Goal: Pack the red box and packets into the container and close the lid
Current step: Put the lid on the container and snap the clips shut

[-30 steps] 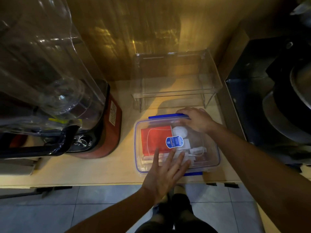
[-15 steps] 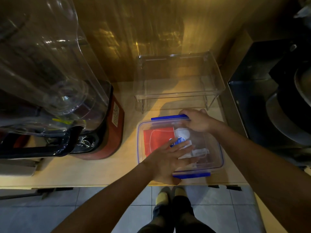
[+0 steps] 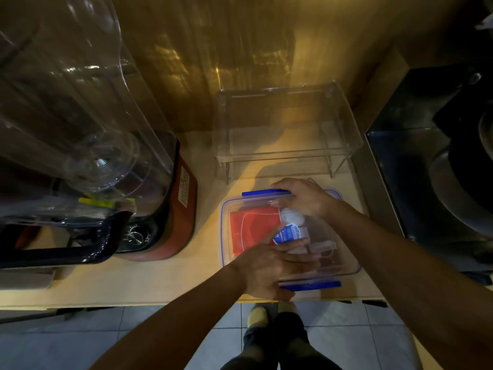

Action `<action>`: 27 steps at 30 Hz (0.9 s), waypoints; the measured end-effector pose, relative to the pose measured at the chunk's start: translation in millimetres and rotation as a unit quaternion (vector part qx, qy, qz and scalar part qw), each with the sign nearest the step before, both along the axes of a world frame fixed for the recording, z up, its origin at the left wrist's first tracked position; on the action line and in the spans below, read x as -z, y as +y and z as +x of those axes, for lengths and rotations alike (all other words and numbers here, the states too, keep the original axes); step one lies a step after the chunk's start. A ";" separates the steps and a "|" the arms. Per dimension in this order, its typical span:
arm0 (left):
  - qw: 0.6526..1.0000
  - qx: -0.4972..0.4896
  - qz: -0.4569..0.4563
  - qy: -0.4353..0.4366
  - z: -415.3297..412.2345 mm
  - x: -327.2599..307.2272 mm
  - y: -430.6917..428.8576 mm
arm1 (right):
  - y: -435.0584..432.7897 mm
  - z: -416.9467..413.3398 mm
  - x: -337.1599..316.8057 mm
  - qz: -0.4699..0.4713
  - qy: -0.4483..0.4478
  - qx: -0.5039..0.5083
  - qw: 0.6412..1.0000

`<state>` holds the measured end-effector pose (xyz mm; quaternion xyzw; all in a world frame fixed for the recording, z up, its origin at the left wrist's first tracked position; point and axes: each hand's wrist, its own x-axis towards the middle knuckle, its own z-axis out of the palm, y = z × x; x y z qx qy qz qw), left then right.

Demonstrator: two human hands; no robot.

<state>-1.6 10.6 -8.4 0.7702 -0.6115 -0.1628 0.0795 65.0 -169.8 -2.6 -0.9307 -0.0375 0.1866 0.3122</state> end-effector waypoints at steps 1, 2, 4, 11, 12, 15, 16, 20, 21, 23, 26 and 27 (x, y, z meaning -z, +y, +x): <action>1.000 -0.001 -0.006 0.001 0.0 -1.1 -0.1 | 0.4 -0.1 0.2 0.002 -0.002 0.004 1.000; 1.000 -0.002 -0.009 0.004 0.1 -1.6 -0.4 | 1.2 -0.1 0.3 0.003 -0.004 0.004 1.000; 1.000 -0.004 -0.012 0.012 0.7 -1.3 -0.2 | 2.9 -0.3 0.2 0.008 -0.012 0.002 1.000; 1.000 0.002 -0.013 0.015 1.5 2.5 1.9 | 3.5 -3.4 1.4 0.022 -0.028 0.004 0.999; 1.000 0.006 -0.010 0.003 2.1 3.2 2.7 | 3.4 -4.6 1.7 0.010 -0.034 -0.001 0.999; 0.999 -0.003 -0.022 -0.039 2.2 6.9 4.0 | 2.4 -12.9 5.4 -0.062 -0.079 -0.006 0.995; 0.998 -0.035 -0.026 -0.055 0.9 7.9 4.2 | 1.5 -17.9 6.9 -0.088 -0.095 0.008 0.992; 0.940 -0.333 -0.006 -0.074 -0.2 15.1 14.7 | -15.8 -49.4 12.7 -0.168 -0.110 0.128 0.971; 0.917 -0.394 0.001 -0.066 -0.2 19.2 20.1 | -22.8 -59.0 13.7 -0.154 -0.098 0.172 0.968; 0.866 -0.498 -0.015 -0.037 -0.5 23.4 29.8 | -34.0 -76.8 13.4 -0.046 -0.062 0.257 0.963; 0.774 -0.617 -0.118 0.079 -1.5 20.4 37.1 | -35.8 -97.5 13.6 0.086 -0.019 0.359 0.929; 0.738 -0.643 -0.146 0.143 -1.4 19.4 38.7 | -33.6 -102.7 13.8 0.105 -0.006 0.385 0.917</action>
